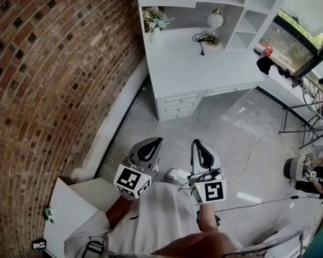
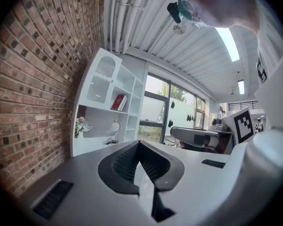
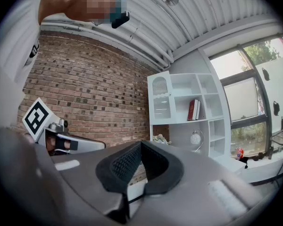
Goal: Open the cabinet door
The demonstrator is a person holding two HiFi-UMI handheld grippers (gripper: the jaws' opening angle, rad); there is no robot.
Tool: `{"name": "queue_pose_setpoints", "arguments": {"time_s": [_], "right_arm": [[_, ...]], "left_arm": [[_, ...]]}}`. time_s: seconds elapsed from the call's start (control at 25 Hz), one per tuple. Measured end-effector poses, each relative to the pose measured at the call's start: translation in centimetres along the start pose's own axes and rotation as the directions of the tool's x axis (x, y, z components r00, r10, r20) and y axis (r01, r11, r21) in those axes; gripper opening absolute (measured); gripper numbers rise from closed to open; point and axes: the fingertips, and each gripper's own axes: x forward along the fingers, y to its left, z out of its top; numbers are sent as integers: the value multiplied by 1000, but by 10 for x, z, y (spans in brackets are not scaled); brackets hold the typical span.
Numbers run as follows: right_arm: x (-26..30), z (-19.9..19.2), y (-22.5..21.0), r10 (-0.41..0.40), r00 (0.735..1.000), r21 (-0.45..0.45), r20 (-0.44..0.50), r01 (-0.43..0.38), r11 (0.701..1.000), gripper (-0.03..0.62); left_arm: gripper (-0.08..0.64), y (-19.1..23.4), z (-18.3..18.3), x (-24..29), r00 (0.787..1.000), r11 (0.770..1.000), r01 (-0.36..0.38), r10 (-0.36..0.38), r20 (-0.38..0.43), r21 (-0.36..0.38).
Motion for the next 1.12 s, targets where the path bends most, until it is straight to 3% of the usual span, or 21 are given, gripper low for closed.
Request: {"name": "queue_pose_setpoints", "arguments": {"time_s": [0.44,0.64,1.12], "right_arm": [[-14,4,-4,26,999,50,46,-29,998,11],[-18,7,-5,49,998,10,40,-50,999,11],[-53,-14,-53,-11,999,58,53,8,998,11]], "left_arm": [[9,-23,5,-10,999,999,-37,37,18,14],[9,-31,7,-7,998,998,-58,57,19,28],[9,-70,-7,16,999,997,-45,45,1,59]]}}
